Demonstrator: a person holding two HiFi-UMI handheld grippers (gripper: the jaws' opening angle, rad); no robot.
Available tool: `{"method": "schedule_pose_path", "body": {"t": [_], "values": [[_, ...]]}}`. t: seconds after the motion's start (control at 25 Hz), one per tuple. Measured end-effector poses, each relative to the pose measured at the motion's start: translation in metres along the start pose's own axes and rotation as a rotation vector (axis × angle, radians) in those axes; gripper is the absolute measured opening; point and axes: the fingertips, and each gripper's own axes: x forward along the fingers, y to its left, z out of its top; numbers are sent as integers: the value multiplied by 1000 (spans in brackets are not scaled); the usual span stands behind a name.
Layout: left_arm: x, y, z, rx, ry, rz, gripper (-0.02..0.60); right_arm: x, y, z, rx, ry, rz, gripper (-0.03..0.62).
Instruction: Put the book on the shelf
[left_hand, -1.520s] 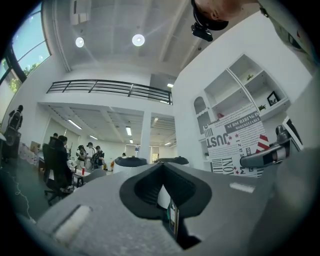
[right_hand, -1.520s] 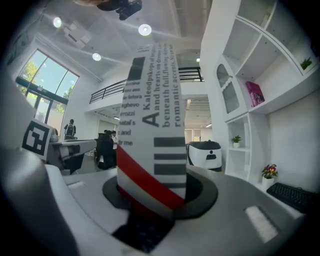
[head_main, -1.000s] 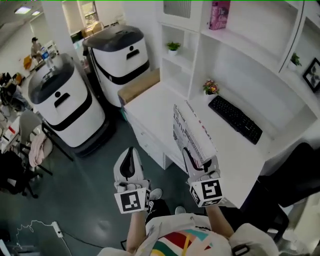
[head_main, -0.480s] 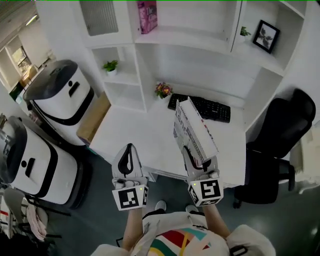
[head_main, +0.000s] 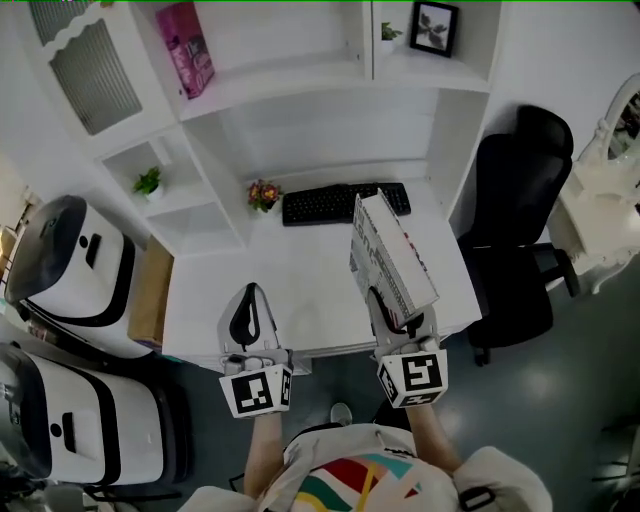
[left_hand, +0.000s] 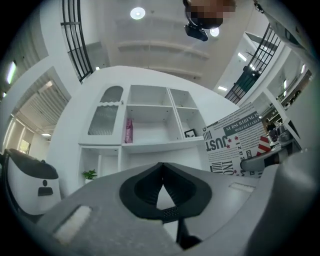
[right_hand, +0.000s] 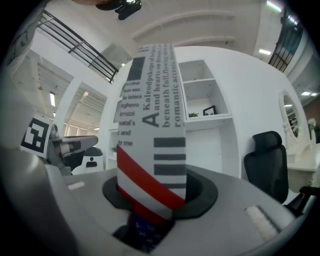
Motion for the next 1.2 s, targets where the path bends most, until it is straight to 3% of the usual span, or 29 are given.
{"method": "schedule_pose_path", "body": {"t": [0.16, 0.44, 0.76, 1.2], "values": [[1, -6, -10, -28, 14, -51, 2, -10, -2, -8, -2, 21, -57, 156], [1, 5, -15, -38, 21, -57, 2, -8, 7, -17, 13, 57, -64, 156], [18, 39, -13, -21, -24, -25, 2, 34, 44, -14, -24, 43, 12, 156], [61, 76, -1, 1, -51, -62, 2, 91, 48, 1, -6, -15, -54, 156]]}}
